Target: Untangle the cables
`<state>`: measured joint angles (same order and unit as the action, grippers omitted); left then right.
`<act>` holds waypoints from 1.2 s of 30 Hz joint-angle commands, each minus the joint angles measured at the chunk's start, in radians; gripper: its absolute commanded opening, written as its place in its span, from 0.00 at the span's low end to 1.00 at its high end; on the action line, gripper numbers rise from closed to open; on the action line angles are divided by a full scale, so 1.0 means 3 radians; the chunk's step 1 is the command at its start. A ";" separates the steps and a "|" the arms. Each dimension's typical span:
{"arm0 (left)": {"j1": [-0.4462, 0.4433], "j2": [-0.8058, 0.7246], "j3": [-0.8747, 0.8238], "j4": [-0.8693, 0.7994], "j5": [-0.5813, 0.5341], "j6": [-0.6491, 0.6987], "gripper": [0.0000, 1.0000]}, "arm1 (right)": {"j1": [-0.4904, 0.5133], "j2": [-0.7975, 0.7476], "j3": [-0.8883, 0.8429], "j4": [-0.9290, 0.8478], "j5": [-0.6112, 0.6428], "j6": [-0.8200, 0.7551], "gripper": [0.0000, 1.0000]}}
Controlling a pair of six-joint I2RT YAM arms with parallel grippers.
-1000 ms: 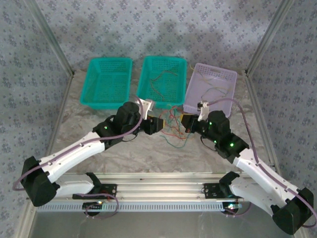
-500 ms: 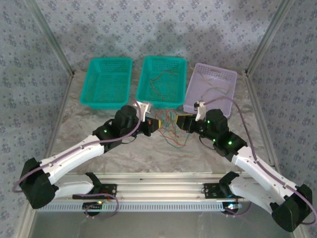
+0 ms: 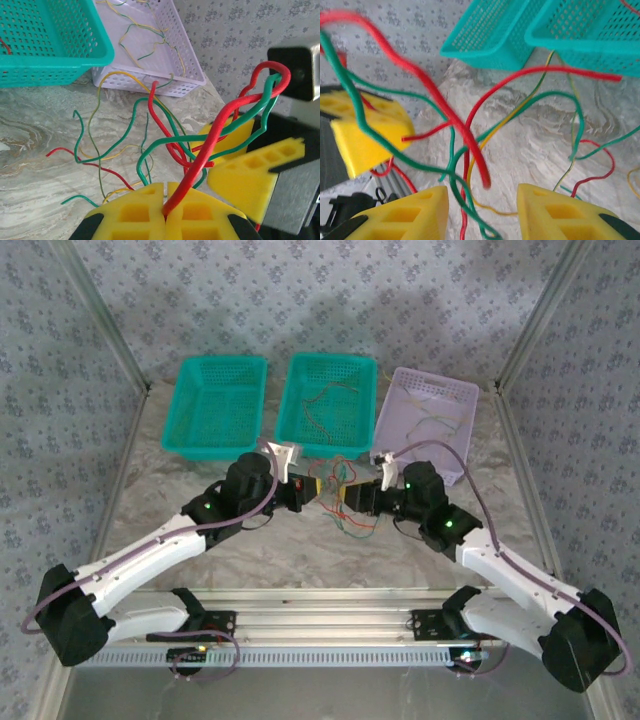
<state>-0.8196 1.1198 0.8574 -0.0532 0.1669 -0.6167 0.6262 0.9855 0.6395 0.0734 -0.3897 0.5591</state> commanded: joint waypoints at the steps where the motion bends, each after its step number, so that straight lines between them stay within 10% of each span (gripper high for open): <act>1: 0.0032 -0.0068 0.0050 0.0002 -0.0076 -0.0056 0.00 | 0.0110 -0.0072 -0.0043 0.0230 -0.0158 -0.0138 0.43; 9: 0.0045 -0.0048 0.0053 0.0090 -0.0047 -0.0132 0.00 | 0.0296 0.0241 -0.0096 0.0445 -0.0001 -0.0103 0.44; 17: 0.0049 -0.0140 0.0027 0.0046 -0.0055 -0.0162 0.00 | 0.0320 0.0242 -0.0056 0.0320 0.0469 -0.0176 0.00; 36: 0.0352 -0.0652 0.0271 -0.1088 -0.0159 0.0271 0.00 | -0.0318 -0.0521 -0.0315 -0.0367 0.1069 -0.0138 0.00</act>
<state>-0.7242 0.9627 0.8814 -0.2939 0.1406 -0.5846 0.5591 0.8486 0.5674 0.0261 -0.1226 0.4938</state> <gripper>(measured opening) 0.041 0.049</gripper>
